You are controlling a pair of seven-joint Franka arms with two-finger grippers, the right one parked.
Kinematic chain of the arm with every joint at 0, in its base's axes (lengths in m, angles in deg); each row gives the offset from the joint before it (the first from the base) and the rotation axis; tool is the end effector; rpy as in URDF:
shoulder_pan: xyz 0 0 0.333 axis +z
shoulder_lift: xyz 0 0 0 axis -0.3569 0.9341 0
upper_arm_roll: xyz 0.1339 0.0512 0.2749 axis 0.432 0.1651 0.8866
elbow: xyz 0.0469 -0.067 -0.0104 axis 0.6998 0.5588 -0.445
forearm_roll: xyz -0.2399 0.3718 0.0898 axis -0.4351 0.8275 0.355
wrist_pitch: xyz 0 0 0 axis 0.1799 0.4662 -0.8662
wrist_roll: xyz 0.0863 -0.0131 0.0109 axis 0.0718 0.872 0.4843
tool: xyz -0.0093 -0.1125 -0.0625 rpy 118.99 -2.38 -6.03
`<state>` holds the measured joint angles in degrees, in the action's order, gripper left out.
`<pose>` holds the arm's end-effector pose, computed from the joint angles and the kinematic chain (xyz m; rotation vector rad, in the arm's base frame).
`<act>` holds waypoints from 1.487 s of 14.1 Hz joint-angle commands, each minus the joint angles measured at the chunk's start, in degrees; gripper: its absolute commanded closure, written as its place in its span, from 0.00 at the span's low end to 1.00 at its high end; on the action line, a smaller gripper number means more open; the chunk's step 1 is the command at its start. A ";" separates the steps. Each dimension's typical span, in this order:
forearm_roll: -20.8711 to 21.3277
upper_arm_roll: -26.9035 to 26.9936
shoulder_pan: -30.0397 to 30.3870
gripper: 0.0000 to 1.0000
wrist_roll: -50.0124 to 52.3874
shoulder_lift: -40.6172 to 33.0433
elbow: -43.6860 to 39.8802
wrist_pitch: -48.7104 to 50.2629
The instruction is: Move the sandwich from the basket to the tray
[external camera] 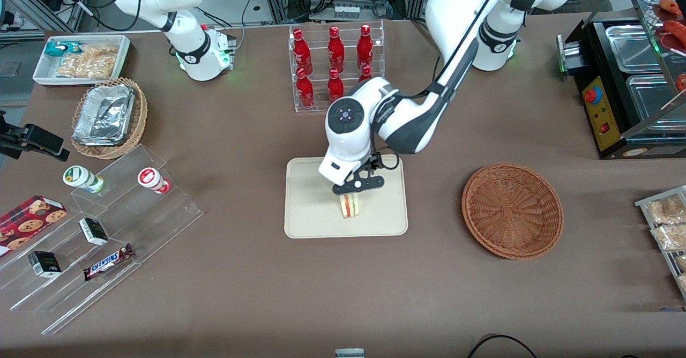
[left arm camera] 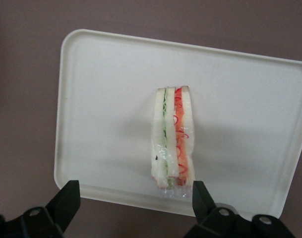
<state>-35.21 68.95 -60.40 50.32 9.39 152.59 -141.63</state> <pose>0.5592 -0.5287 0.2872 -3.0744 -0.2757 0.0440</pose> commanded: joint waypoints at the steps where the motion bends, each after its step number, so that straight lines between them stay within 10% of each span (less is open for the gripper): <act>1: 0.13 1.47 0.73 0.00 0.02 -3.79 2.12 5.35; 16: -3.47 1.39 25.50 0.00 -30.45 -25.06 19.60 15.04; 21: -3.30 -7.23 38.60 0.00 -42.06 -31.91 21.97 19.87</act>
<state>-37.83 63.50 -25.23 12.90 -17.26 170.74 -122.59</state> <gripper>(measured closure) 0.000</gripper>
